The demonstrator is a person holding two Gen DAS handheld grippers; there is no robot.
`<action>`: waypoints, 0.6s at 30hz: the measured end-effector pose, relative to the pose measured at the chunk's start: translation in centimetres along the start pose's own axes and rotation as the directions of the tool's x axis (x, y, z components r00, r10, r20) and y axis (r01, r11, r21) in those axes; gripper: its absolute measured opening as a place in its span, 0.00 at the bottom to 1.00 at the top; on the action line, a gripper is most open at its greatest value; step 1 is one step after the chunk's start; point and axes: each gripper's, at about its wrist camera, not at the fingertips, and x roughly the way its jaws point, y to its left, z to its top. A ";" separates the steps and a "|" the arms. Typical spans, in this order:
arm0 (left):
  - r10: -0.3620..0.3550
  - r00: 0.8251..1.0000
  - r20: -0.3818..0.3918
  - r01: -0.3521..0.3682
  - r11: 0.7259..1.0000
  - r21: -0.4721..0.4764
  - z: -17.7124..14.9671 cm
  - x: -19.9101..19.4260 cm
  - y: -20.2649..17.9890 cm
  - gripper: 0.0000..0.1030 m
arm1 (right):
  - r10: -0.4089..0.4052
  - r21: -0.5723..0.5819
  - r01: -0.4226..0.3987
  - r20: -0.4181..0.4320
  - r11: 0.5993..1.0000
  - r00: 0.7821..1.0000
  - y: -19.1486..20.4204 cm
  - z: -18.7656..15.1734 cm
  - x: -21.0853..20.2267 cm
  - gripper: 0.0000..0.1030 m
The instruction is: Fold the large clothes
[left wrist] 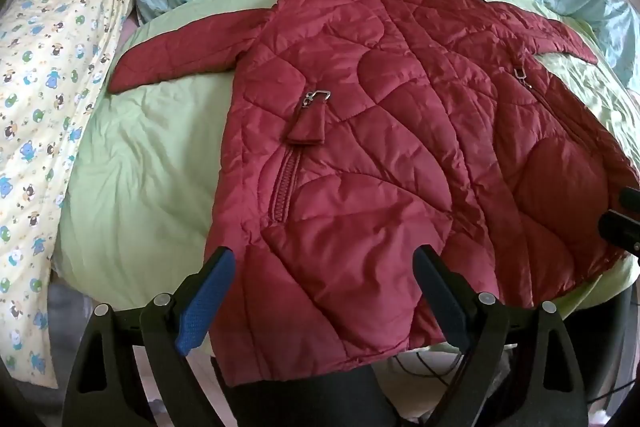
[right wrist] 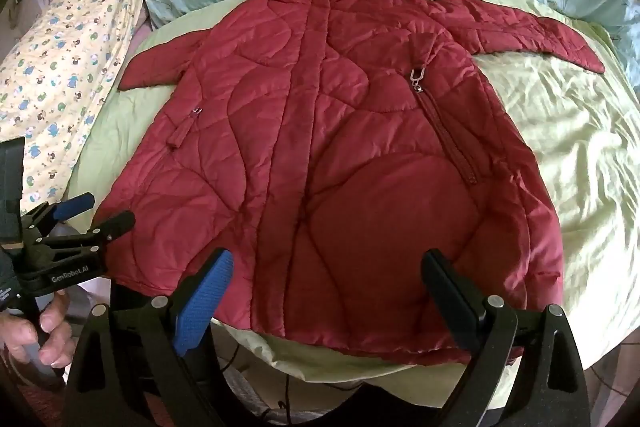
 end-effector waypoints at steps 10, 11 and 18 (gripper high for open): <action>-0.003 1.000 0.003 0.003 1.000 0.001 0.1 0.4 0.0 0.88 | 0.012 0.007 -0.012 -0.006 1.000 1.000 0.4 0.2 -0.2 0.93; 0.000 1.000 0.008 0.000 1.000 0.002 0.2 0.3 -0.1 0.88 | 0.003 0.003 -0.003 -0.002 1.000 1.000 -0.2 0.5 0.0 0.93; -0.010 1.000 -0.006 0.010 1.000 0.003 0.3 0.4 -0.2 0.88 | -0.001 -0.001 0.001 0.008 1.000 1.000 -0.2 0.2 0.1 0.93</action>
